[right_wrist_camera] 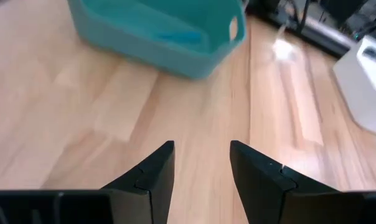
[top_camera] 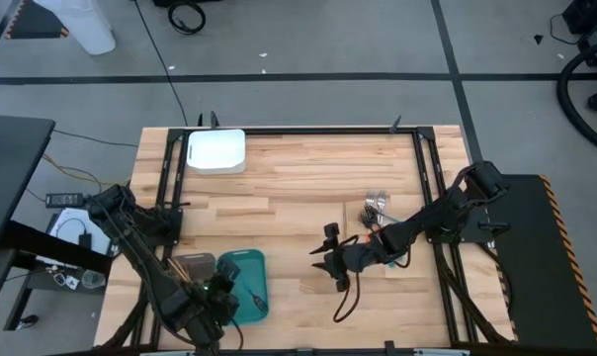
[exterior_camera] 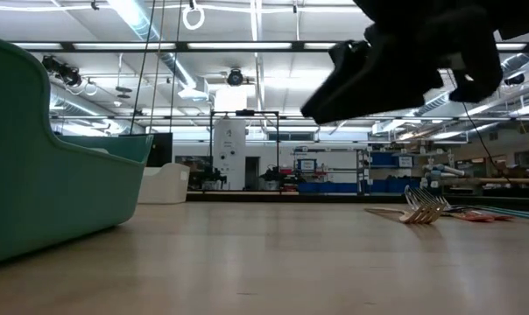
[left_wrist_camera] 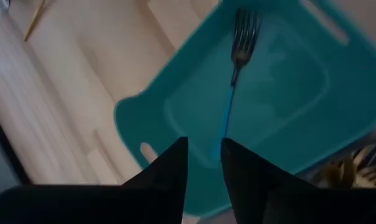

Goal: Sort silverware by color (type)
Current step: Put the blue fork into the green bin

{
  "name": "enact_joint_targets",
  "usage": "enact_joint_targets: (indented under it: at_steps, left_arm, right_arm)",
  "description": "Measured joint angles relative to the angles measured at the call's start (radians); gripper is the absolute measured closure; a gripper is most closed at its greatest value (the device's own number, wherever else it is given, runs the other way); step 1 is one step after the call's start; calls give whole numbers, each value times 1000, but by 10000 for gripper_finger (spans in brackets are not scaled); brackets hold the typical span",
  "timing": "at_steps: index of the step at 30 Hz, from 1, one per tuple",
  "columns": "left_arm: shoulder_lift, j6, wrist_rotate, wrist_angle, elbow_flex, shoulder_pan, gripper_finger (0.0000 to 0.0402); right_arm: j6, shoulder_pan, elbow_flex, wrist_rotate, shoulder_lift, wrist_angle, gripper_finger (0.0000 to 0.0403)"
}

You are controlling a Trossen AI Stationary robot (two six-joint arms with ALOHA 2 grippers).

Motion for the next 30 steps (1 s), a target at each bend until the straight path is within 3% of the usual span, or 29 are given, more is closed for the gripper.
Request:
enact_joint_targets:
  at_steps: [5, 11, 23, 30]
  left_arm:
    - [0, 2, -6, 13, 0, 0, 298]
    - [0, 4, -35, 14, 0, 0, 298]
    - [0, 4, -52, 37, 0, 0, 298]
    - [0, 3, -83, 61, 0, 0, 298]
  right_arm:
    - [133, -13, 0, 25, -38, -200, 238]
    - [309, -55, 48, 26, -117, -557, 239]
    - [513, -208, 67, -161, -178, -1015, 239]
    - [683, -278, 67, -309, -177, -1127, 239]
